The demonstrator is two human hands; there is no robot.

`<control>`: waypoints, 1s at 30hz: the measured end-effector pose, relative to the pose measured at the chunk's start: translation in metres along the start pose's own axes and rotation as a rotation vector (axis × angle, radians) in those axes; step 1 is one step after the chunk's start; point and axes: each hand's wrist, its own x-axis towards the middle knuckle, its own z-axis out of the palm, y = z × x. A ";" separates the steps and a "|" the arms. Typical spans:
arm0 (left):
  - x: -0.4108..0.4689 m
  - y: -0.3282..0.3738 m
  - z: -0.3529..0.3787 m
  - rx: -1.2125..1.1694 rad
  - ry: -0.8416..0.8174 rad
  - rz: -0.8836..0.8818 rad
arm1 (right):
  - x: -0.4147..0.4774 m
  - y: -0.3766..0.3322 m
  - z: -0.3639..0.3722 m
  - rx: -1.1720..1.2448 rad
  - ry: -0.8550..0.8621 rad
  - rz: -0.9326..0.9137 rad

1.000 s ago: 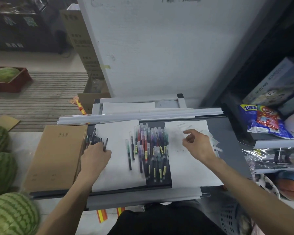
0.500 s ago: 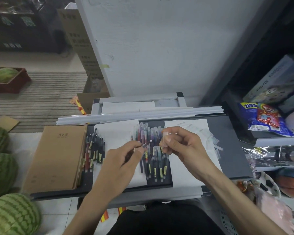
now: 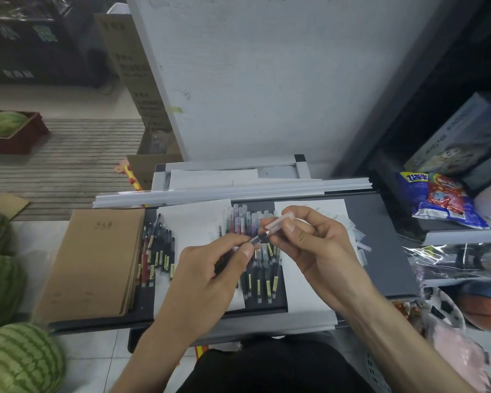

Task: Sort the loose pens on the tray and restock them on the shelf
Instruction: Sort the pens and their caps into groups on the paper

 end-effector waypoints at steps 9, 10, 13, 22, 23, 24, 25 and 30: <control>0.002 -0.010 0.002 0.091 -0.006 0.010 | -0.006 0.013 0.007 -0.313 0.000 -0.143; 0.002 -0.012 0.003 0.093 -0.009 0.013 | -0.006 0.016 0.007 -0.309 0.012 -0.138; 0.001 -0.016 0.008 0.069 -0.012 -0.012 | -0.004 0.027 0.006 -0.262 0.052 -0.104; 0.004 -0.027 0.024 -0.110 -0.003 -0.158 | 0.007 0.042 -0.001 -0.314 0.131 -0.109; 0.006 -0.027 0.024 -0.185 -0.012 -0.194 | 0.009 0.041 -0.001 -0.324 0.129 -0.114; 0.008 -0.028 0.025 -0.275 -0.020 -0.237 | 0.011 0.040 -0.001 -0.331 0.123 -0.120; 0.009 -0.027 0.024 -0.369 -0.027 -0.285 | 0.013 0.038 0.000 -0.337 0.116 -0.128; 0.013 -0.019 0.022 -0.659 -0.091 -0.440 | 0.021 0.031 0.003 -0.312 0.078 -0.164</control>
